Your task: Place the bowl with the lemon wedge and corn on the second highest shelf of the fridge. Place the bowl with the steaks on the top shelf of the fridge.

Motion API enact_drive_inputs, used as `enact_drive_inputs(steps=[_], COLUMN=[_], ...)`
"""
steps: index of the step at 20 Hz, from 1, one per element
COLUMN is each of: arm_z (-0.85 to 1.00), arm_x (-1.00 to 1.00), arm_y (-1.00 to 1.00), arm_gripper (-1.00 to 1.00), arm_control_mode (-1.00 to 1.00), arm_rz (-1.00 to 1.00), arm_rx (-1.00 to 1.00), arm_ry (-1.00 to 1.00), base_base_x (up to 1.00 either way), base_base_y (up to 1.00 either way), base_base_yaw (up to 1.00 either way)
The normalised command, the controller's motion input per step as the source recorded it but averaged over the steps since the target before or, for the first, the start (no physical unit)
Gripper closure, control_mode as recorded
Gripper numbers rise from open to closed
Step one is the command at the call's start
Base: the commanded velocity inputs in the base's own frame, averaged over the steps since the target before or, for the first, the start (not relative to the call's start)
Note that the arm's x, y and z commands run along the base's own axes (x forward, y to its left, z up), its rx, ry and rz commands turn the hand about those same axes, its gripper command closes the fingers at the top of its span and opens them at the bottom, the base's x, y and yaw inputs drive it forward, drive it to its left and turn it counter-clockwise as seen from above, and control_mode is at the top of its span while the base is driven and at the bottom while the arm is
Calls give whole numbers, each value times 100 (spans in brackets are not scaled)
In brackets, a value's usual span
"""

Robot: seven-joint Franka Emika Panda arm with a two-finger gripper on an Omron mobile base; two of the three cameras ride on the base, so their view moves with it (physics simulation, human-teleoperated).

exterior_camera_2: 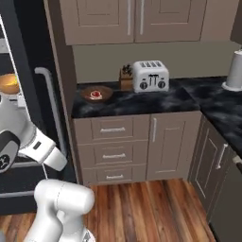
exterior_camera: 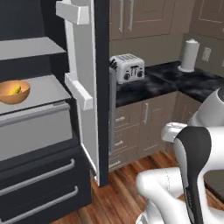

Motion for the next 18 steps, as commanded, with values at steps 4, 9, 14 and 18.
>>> enact_drive_inputs(steps=[4, 9, 14, 18], arm_z=[0, 0, 0, 0], arm_x=[0, 0, 0, 0], arm_y=[0, 0, 0, 0], arm_gripper=[-100, -100, -100, -100], arm_control_mode=[100, 100, 100, 100], arm_rz=[0, 0, 0, 0], arm_rx=[0, 0, 0, 0], arm_ry=[0, 0, 0, 0], base_base_x=[78, 100, 100, 99], base_base_y=[-100, -88, -51, -6], base_base_yaw=[-11, 4, 27, 58])
